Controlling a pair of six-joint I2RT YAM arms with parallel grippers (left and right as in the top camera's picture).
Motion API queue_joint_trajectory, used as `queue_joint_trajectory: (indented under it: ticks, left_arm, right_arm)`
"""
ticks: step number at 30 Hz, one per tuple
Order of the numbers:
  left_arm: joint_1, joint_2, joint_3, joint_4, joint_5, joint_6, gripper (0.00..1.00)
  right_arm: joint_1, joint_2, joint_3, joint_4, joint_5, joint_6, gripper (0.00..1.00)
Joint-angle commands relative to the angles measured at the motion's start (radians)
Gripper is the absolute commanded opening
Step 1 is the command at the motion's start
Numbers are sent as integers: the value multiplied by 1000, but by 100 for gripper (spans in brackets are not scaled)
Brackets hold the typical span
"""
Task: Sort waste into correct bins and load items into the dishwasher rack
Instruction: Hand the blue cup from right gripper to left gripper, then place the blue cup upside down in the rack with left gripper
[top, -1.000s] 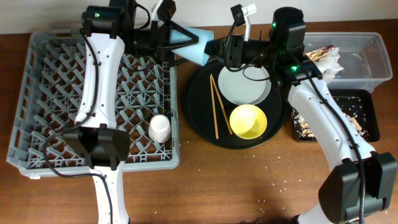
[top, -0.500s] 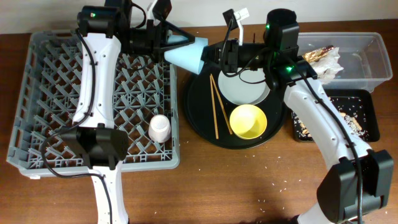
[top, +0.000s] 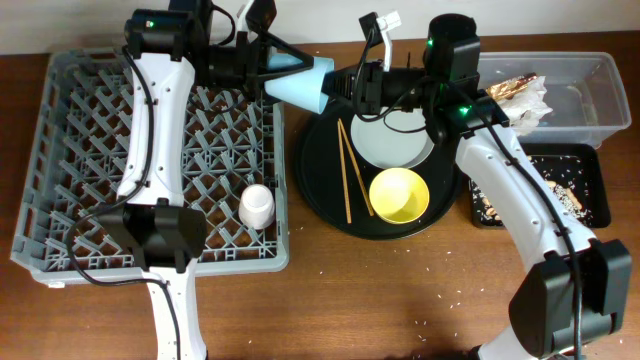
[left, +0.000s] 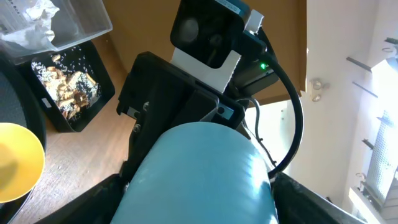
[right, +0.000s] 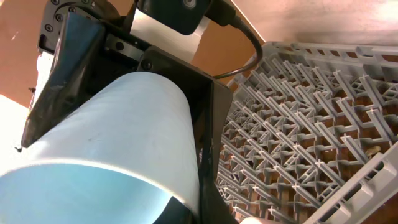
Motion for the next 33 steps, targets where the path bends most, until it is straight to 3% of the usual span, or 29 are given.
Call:
queue_joint_trajectory:
  ticks: [1, 4, 5, 6, 7, 9, 13, 14, 18, 20, 23, 28, 33]
  left_arm:
    - [2, -6, 14, -1, 18, 2, 75]
    - [2, -6, 14, -1, 18, 2, 74]
    - [2, -6, 14, -1, 18, 2, 70]
    - [2, -6, 14, -1, 18, 2, 64]
    - [2, -6, 14, -1, 18, 2, 61]
    - [2, -6, 14, -1, 14, 2, 58]
    - [7, -11, 14, 5, -13, 10, 56]
    - [16, -19, 16, 13, -42, 21, 56]
    - [88, -98, 87, 31, -483, -4, 55]
    - [82, -166, 116, 31, -851, -66, 55]
    - [25, -224, 116, -1, -1327, -138, 55]
    - [-123, -188, 29, 3, -1610, -210, 54]
    - [-166, -123, -143, 70, -1675, -232, 55]
  right_arm:
    - [3, 7, 4, 9, 51, -6, 4]
    - [3, 7, 4, 10, 64, -6, 4]
    - [3, 7, 4, 13, 76, -5, 4]
    - [3, 7, 4, 21, 78, -2, 12]
    - [3, 7, 4, 24, 78, -2, 25]
    - [2, 7, 4, 24, 78, -2, 35]
    - [-11, 7, 4, 19, 77, 1, 78]
    - [-27, 7, 4, 8, 77, 13, 81]
    - [-138, 7, 4, -155, 77, -27, 89]
    - [-179, 7, 4, -292, 107, -105, 94]
    - [-208, 7, 4, -556, 299, -224, 95]
    - [-182, 7, 4, -874, 870, -220, 97]
    - [-179, 7, 4, -951, 1022, -221, 98]
